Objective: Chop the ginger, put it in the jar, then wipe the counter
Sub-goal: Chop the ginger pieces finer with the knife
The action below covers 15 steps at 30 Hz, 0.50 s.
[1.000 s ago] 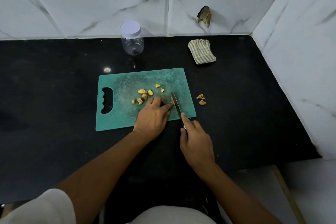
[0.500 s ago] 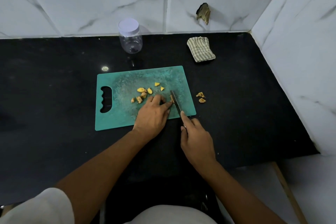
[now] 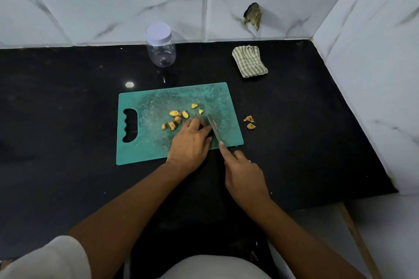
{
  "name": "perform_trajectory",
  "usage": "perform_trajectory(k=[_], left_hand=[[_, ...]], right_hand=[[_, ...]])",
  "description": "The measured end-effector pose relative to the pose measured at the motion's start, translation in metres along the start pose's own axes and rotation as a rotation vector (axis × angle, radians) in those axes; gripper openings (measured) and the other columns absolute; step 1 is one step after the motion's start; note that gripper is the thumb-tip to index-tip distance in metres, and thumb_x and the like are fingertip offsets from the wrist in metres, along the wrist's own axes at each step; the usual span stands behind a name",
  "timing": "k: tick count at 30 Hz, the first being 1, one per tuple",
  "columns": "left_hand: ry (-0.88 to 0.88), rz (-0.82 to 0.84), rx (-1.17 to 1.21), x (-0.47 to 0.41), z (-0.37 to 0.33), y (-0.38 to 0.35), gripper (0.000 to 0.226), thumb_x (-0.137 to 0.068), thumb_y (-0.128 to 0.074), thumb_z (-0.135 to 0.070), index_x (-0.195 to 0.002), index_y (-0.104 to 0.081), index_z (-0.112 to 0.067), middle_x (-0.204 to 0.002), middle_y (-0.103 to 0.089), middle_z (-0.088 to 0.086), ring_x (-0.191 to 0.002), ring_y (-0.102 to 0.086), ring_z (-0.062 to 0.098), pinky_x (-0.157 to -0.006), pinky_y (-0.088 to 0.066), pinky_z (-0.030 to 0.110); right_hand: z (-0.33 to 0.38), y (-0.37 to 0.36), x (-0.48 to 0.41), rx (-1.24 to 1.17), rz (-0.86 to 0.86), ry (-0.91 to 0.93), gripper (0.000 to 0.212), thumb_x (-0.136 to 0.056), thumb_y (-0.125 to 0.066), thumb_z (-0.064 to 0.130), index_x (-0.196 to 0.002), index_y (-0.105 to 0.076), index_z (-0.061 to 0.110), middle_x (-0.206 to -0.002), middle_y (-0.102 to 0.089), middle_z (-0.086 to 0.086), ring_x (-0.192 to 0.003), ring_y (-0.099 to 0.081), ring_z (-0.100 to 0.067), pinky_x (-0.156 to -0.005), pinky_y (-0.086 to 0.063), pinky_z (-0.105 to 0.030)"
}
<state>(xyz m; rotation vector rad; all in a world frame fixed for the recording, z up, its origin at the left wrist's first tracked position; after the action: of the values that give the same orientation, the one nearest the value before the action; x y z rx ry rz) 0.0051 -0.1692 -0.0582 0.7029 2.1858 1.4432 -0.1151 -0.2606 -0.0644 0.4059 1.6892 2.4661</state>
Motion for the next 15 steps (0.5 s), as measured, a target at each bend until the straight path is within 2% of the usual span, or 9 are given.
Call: perform_trajectory(k=[2,4,10,15], left_hand=[[0.006,-0.009,0.007,0.001,0.000,0.000,0.032,-0.100,-0.057,-0.031,-0.127,-0.065,-0.017,-0.120,-0.049,0.004,-0.110,-0.051,0.025,-0.082,-0.056,0.042],[0.005,-0.013,0.012,0.000,0.000,0.001,0.037,-0.100,-0.057,-0.032,-0.133,-0.064,-0.017,-0.121,-0.050,0.004,-0.111,-0.051,0.025,-0.084,-0.056,0.041],[-0.002,-0.024,0.011,0.001,-0.001,0.002,0.042,-0.101,-0.056,-0.033,-0.139,-0.061,-0.018,-0.121,-0.050,0.003,-0.110,-0.052,0.024,-0.085,-0.057,0.041],[-0.008,-0.033,0.003,0.002,-0.001,0.002,0.042,-0.101,-0.057,-0.033,-0.139,-0.061,-0.017,-0.121,-0.050,0.003,-0.109,-0.052,0.023,-0.082,-0.057,0.039]], right_hand=[[-0.003,0.004,-0.001,-0.078,-0.048,0.001,0.065,-0.103,-0.051,0.015,-0.162,-0.029,0.032,-0.106,-0.059,-0.005,-0.069,-0.060,-0.028,-0.059,-0.044,-0.037],[-0.007,0.006,-0.002,-0.146,-0.075,-0.003,0.060,-0.105,-0.049,0.019,-0.161,-0.031,0.034,-0.100,-0.058,-0.004,-0.067,-0.059,-0.028,-0.057,-0.045,-0.040],[-0.012,0.007,-0.003,-0.230,-0.063,-0.016,0.061,-0.107,-0.045,0.023,-0.162,-0.024,0.036,-0.103,-0.062,-0.003,-0.081,-0.066,-0.027,-0.068,-0.055,-0.047],[-0.009,0.006,-0.002,-0.159,-0.034,-0.017,0.063,-0.108,-0.042,0.024,-0.164,-0.015,0.036,-0.099,-0.059,-0.004,-0.074,-0.061,-0.026,-0.068,-0.054,-0.047]])
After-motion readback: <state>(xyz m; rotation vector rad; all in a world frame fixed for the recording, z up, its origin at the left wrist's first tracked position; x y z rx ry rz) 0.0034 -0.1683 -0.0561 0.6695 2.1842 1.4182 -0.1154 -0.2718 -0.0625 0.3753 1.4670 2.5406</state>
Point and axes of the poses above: each hand's wrist, its own x-axis away from the middle knuckle, its own y-axis out of the back of the hand, z = x × y, the point moved 10 cm from there along -x, towards the middle knuckle
